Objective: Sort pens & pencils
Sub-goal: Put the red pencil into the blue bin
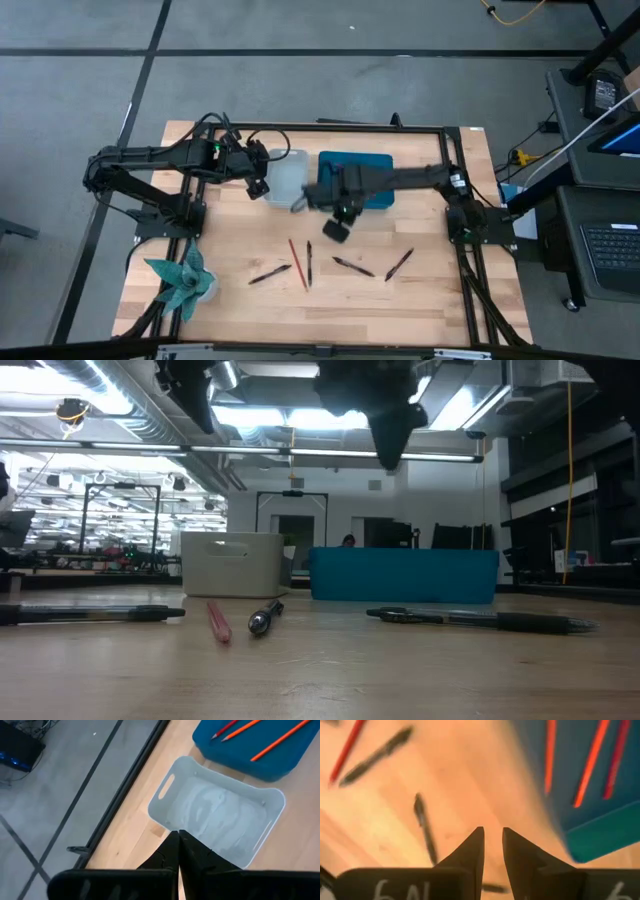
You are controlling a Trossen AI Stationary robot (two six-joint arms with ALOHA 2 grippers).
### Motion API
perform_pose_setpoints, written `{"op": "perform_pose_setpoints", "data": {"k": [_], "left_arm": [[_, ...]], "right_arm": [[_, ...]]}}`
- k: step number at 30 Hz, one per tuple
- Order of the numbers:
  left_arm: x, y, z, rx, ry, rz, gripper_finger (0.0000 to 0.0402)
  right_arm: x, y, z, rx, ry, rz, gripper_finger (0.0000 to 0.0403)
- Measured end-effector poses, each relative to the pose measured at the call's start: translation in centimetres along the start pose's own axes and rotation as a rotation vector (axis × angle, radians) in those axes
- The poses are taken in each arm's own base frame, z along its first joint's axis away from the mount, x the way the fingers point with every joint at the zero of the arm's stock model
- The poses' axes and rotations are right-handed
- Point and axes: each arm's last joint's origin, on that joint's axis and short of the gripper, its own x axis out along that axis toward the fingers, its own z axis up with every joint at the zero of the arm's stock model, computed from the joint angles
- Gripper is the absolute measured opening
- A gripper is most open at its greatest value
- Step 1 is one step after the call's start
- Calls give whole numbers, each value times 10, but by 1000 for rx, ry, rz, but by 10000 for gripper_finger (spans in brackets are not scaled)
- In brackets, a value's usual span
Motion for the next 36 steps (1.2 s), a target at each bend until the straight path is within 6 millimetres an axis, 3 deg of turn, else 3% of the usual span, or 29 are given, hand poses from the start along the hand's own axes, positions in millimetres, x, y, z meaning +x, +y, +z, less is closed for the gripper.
{"op": "perform_pose_setpoints", "data": {"k": [6, 13, 22, 36], "left_arm": [[0, 1, -2, 57, 15, 5, 0], [-1, 3, -3, 200, 24, 53, 0], [-24, 26, 0, 253, 5, 285, 0], [-71, 63, 20, 106, -140, 320, 0]], "right_arm": [[14, 43, -16, 15, -70, 81, 71], [24, 83, -7, 97, -230, 383, 71], [60, 100, -1, 247, -221, 449, 71], [96, 126, 18, 289, -270, 592, 71]]}}
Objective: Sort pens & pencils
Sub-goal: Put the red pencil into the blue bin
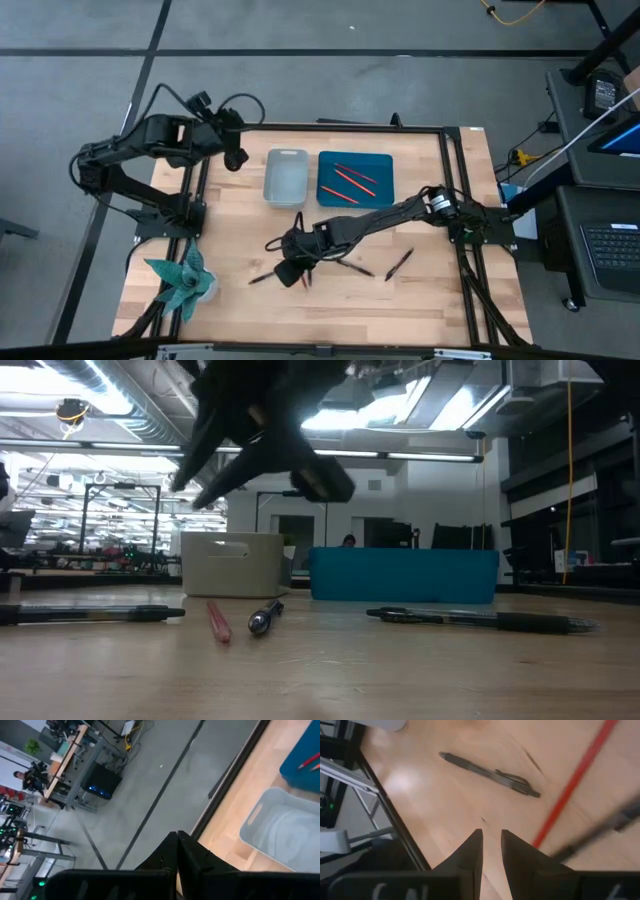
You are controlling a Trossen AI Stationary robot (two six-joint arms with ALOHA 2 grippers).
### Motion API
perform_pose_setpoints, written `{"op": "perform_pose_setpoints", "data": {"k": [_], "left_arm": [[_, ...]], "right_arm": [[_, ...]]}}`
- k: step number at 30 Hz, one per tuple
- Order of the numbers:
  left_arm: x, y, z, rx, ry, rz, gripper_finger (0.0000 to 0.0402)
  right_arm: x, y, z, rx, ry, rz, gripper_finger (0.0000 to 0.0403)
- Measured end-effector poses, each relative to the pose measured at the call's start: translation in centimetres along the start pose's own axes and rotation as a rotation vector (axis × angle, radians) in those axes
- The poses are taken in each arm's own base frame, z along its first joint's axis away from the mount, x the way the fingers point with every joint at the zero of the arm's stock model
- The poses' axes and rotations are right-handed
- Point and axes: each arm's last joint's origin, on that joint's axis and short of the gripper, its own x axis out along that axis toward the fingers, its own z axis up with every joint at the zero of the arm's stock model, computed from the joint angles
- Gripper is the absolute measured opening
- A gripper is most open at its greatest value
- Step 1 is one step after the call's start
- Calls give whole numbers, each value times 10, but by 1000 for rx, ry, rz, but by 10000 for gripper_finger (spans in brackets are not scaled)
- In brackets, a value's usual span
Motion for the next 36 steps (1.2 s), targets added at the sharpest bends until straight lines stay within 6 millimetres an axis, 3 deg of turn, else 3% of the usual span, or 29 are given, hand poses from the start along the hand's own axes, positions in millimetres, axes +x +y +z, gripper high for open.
{"op": "perform_pose_setpoints", "data": {"k": [12, 25, 36], "left_arm": [[-2, 2, 1, 12, -8, -3, 0], [-2, 2, 1, 15, -7, -3, 0], [-2, 2, 1, 37, -8, -3, 0]], "right_arm": [[19, -12, 2, 16, 24, -42, 71], [13, -31, 33, 4, 78, -23, 71], [-8, -3, 47, -174, 50, 107, 71]]}}
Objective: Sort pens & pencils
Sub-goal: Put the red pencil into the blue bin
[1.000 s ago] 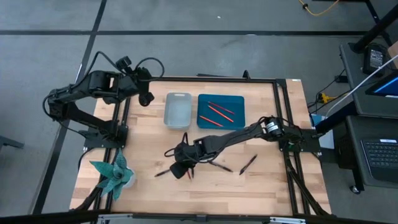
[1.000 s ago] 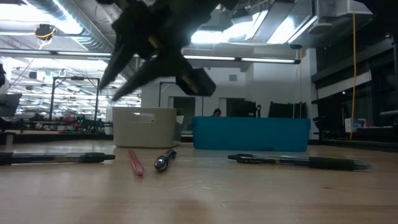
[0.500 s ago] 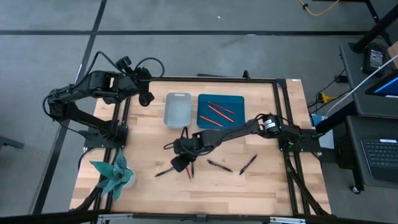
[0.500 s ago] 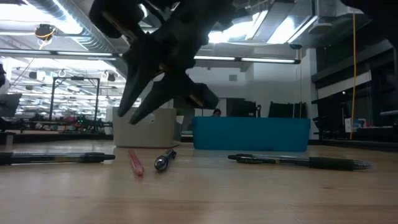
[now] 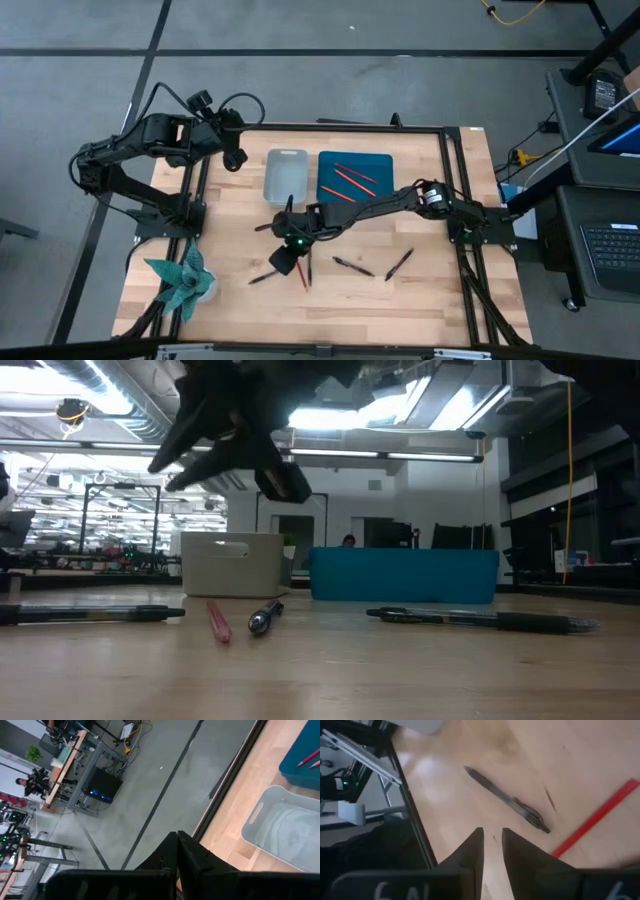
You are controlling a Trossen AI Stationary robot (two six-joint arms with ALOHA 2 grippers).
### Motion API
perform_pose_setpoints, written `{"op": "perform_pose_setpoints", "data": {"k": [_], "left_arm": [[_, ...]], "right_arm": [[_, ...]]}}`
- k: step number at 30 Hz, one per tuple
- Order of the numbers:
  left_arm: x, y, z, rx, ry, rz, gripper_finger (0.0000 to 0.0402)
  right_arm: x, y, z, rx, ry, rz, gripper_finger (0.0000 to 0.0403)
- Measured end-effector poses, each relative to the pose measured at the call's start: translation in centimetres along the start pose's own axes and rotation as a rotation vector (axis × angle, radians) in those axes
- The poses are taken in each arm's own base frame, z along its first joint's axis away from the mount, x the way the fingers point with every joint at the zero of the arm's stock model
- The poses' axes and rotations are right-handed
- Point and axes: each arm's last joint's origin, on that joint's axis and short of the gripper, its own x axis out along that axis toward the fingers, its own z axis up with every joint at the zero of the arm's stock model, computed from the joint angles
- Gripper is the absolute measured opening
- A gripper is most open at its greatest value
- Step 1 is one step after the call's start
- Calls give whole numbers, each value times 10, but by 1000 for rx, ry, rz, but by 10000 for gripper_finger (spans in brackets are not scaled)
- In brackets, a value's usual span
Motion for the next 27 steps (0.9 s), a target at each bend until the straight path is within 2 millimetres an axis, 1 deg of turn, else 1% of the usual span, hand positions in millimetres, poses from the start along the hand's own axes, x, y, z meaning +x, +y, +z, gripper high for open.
{"op": "perform_pose_setpoints", "data": {"k": [3, 10, 13, 15, 18, 20, 21, 24, 27], "left_arm": [[0, 0, 0, 0, 0, 0, 0], [0, 0, 0, 0, 0, 0, 0], [0, 0, 0, 0, 0, 0, 0], [0, 0, 0, 0, 0, 0, 0], [0, 0, 0, 1, 1, 0, 0], [0, 0, 0, 1, 1, 0, 0], [0, 0, 0, 1, 1, 0, 0], [0, 0, 0, 1, 1, 0, 0], [0, 0, 0, 1, 1, 0, 0]], "right_arm": [[-3, 4, 2, -5, -1, 21, 71], [-2, 4, 1, -6, 5, 24, 71], [-3, 5, 5, -12, -47, 19, 71], [-3, 8, 9, -26, -88, 57, 71], [-6, 18, 17, -88, -154, 168, 71], [-9, 25, 20, -112, -165, 230, 70], [-13, 28, 21, -108, -161, 229, 67], [-25, 35, 20, -108, -139, 155, 51], [-34, 33, 13, -93, -103, -21, 31]]}}
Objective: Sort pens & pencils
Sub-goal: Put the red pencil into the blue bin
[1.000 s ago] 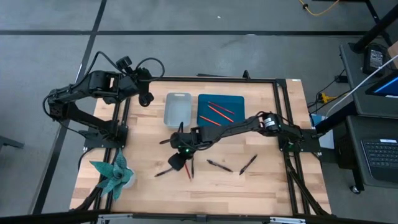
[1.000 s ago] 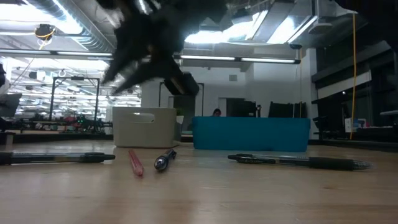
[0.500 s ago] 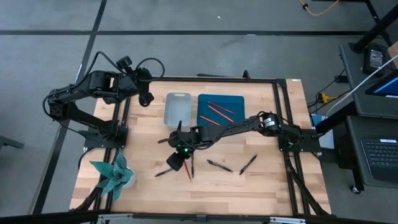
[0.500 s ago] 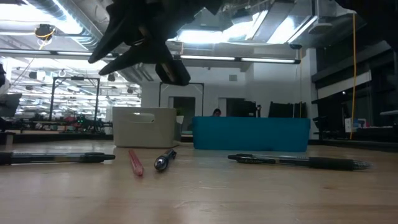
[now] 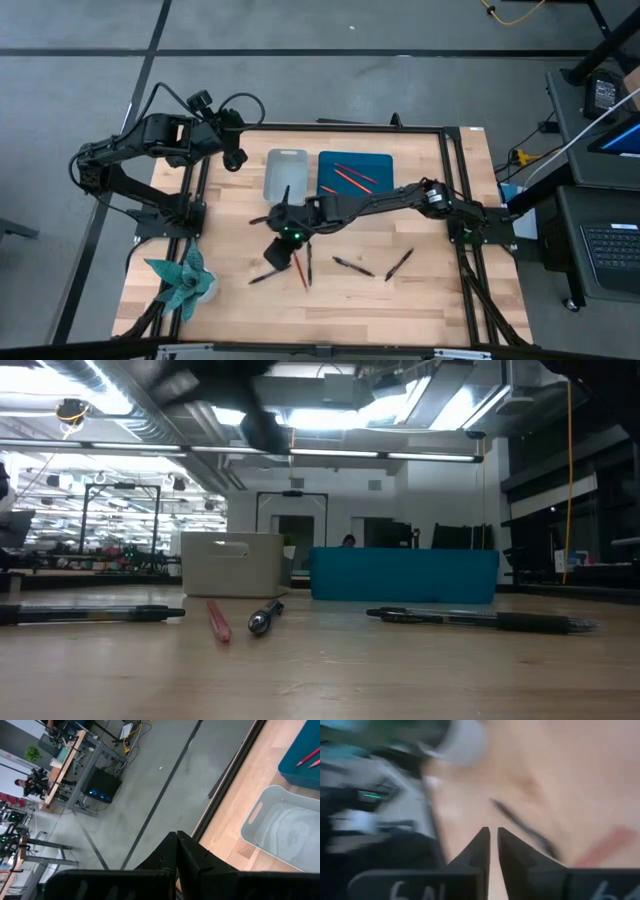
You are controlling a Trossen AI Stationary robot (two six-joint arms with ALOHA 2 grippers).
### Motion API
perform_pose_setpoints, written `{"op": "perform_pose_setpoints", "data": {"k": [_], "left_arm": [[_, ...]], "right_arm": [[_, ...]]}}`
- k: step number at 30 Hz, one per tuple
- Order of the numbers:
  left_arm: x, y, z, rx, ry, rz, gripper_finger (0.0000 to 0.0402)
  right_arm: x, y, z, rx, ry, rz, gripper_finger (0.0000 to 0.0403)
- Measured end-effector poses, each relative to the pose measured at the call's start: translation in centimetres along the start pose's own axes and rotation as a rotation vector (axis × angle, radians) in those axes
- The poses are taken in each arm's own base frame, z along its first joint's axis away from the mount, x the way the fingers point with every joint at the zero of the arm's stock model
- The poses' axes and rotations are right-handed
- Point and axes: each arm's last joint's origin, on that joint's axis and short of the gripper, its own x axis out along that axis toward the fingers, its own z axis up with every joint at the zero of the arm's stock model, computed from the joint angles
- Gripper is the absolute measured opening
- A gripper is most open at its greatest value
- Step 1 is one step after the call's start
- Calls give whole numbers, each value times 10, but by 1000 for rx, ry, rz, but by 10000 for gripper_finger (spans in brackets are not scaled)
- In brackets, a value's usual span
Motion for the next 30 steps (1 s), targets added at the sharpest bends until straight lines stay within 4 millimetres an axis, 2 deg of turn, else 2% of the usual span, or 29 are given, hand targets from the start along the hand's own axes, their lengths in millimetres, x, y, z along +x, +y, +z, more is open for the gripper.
{"op": "perform_pose_setpoints", "data": {"k": [6, 15, 22, 30], "left_arm": [[0, 0, 0, 0, 0, 0, 0], [0, 0, 0, -1, 0, 0, 0], [0, 0, 0, -1, -1, 0, 0], [0, 0, 0, -1, 0, 0, 0]], "right_arm": [[-10, -3, -4, 43, 43, -114, 11], [-10, -9, 1, 53, 24, -137, 55], [3, -24, -9, 107, 70, -192, 89], [19, -42, -22, 160, 125, -247, 93]]}}
